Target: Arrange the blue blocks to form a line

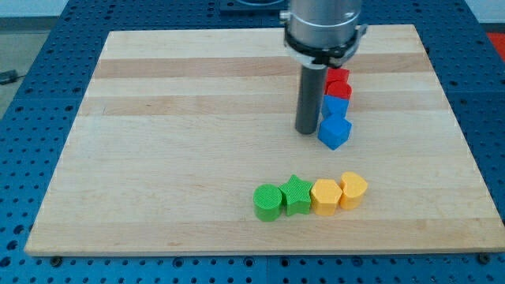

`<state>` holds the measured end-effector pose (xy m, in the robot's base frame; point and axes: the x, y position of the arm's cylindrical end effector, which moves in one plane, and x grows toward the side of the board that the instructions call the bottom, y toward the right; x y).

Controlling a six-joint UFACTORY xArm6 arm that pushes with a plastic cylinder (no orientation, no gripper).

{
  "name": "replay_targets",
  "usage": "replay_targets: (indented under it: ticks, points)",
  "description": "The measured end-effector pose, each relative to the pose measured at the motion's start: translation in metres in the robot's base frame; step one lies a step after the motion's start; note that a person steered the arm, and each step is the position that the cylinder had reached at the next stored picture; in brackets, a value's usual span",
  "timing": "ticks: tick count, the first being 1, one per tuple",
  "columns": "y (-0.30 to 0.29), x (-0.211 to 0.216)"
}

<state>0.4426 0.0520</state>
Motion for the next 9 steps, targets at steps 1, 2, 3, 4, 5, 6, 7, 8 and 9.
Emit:
replay_targets:
  ticks: [1,2,3,4,5,6,7,8,9]
  points:
    - [-0.032,0.002]
    - [-0.030,0.010]
    - [-0.015,0.013]
    - [-0.008,0.025]
    - [-0.034,0.059]
    - [-0.118,0.036]
    - [-0.222,-0.026]
    - [-0.318,-0.088]
    - [-0.357,-0.139]
